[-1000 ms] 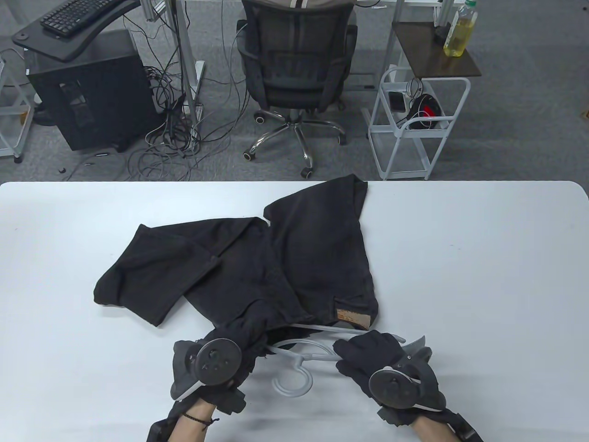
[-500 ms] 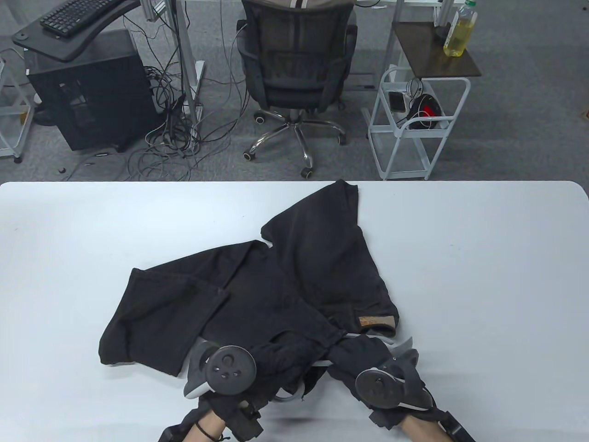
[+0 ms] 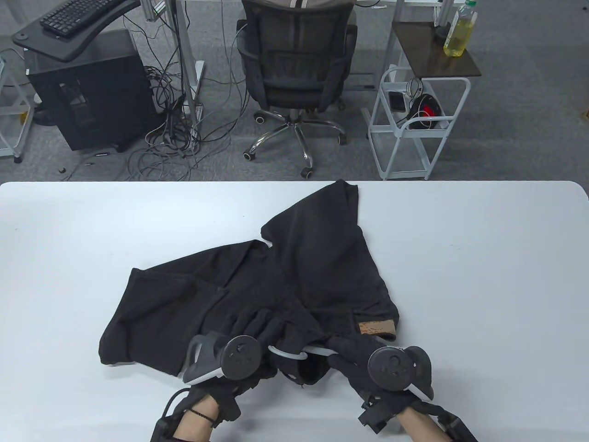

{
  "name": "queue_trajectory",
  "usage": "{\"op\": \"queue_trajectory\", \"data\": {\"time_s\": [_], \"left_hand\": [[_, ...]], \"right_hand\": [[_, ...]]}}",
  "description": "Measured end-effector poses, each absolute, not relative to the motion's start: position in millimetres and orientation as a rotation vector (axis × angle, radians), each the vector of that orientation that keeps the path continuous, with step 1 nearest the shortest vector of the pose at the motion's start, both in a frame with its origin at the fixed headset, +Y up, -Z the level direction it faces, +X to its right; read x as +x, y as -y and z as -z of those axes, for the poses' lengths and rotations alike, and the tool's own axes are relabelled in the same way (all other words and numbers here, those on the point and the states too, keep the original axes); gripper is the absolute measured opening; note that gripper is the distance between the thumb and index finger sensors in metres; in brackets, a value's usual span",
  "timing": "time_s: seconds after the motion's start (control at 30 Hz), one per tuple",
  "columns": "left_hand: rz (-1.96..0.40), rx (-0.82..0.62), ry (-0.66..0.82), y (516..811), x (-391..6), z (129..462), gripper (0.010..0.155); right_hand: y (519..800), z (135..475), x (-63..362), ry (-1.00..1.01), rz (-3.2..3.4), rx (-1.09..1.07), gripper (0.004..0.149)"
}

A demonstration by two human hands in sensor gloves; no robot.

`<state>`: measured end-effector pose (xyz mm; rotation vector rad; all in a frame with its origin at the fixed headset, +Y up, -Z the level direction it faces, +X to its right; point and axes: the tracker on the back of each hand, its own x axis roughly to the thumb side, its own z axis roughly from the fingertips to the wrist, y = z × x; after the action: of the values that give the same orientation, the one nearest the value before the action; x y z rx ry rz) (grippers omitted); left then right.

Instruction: Hang trousers on hanger

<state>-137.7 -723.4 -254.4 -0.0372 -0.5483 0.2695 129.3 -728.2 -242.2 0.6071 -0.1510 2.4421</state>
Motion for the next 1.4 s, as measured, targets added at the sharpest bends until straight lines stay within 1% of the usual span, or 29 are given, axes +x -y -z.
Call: {"op": "queue_trajectory", "data": {"time_s": [0.03, 0.1, 0.13, 0.23, 0.37, 0.4, 0.43, 0.5, 0.57, 0.6, 0.67, 0.73, 0.77, 0.8, 0.83, 0.87, 0.9, 1.03, 1.1, 1.13, 1.17, 1.2, 1.23, 1.3, 1.33, 1.4], "left_hand": [[-0.29, 0.006, 0.553, 723, -136, 254, 0.08], [-0.311, 0.085, 0.54, 720, -138, 252, 0.06], [-0.316, 0.106, 0.531, 718, -140, 253, 0.051], [-0.299, 0.14, 0.515, 714, -147, 252, 0.049], [-0.319, 0.184, 0.485, 704, -160, 251, 0.046], [-0.331, 0.188, 0.481, 703, -163, 250, 0.046], [-0.353, 0.197, 0.475, 700, -165, 250, 0.046], [-0.362, 0.202, 0.468, 697, -169, 249, 0.046], [-0.369, 0.212, 0.461, 694, -173, 249, 0.046], [-0.383, 0.226, 0.452, 692, -176, 248, 0.046], [-0.42, 0.233, 0.438, 689, -183, 249, 0.046], [-0.452, 0.238, 0.431, 688, -187, 249, 0.046], [-0.462, 0.235, 0.432, 687, -188, 250, 0.046], [-0.462, 0.233, 0.433, 687, -189, 250, 0.046], [-0.458, 0.233, 0.432, 687, -189, 250, 0.046], [-0.456, 0.234, 0.431, 687, -189, 250, 0.046], [-0.444, 0.246, 0.42, 686, -189, 249, 0.046], [-0.389, 0.272, 0.384, 685, -190, 249, 0.045], [-0.359, 0.272, 0.356, 686, -190, 250, 0.044], [-0.357, 0.275, 0.334, 687, -190, 251, 0.044], [-0.352, 0.321, 0.29, 687, -190, 250, 0.044], [-0.334, 0.334, 0.271, 686, -190, 250, 0.044], [-0.31, 0.351, 0.252, 685, -191, 250, 0.044], [-0.328, 0.342, 0.268, 684, -193, 250, 0.044], [-0.348, 0.297, 0.313, 685, -192, 250, 0.044], [-0.354, 0.274, 0.345, 684, -190, 250, 0.044]], "right_hand": [[728, 241, 128, 0.142, -2.434, 0.614, 0.046], [728, 242, 126, 0.077, -2.41, 0.647, 0.047], [728, 244, 126, -0.008, -2.38, 0.683, 0.048], [724, 253, 139, -0.054, -2.275, 0.658, 0.047], [727, 271, 188, 0.055, -2.273, 0.409, 0.047], [730, 275, 198, 0.045, -2.272, 0.352, 0.047], [733, 279, 209, 0.001, -2.257, 0.282, 0.049], [740, 285, 219, -0.08, -2.238, 0.225, 0.051], [747, 289, 222, -0.174, -2.254, 0.221, 0.055], [753, 291, 221, -0.276, -2.335, 0.222, 0.059], [764, 292, 218, -0.416, -2.463, 0.235, 0.068], [774, 293, 209, -0.499, -2.43, 0.277, 0.077], [776, 293, 203, -0.472, -2.418, 0.285, 0.075], [774, 294, 199, -0.383, -2.454, 0.247, 0.066], [770, 295, 197, -0.224, -2.495, 0.187, 0.056], [766, 296, 196, -0.164, -2.494, 0.166, 0.048], [761, 298, 196, -0.127, -2.483, 0.135, 0.045], [755, 297, 211, -0.043, -2.349, -0.002, 0.043], [750, 296, 219, -0.043, -2.203, -0.047, 0.043], [746, 294, 222, -0.042, -2.164, -0.046, 0.042], [740, 291, 224, -0.02, -2.13, -0.021, 0.042], [736, 289, 224, -0.007, -2.13, 0.002, 0.042], [728, 283, 224, 0.037, -2.154, 0.031, 0.042], [714, 273, 222, 0.132, -2.232, 0.077, 0.042], [708, 268, 221, 0.217, -2.282, 0.092, 0.042], [702, 264, 222, 0.291, -2.371, 0.083, 0.041]]}}
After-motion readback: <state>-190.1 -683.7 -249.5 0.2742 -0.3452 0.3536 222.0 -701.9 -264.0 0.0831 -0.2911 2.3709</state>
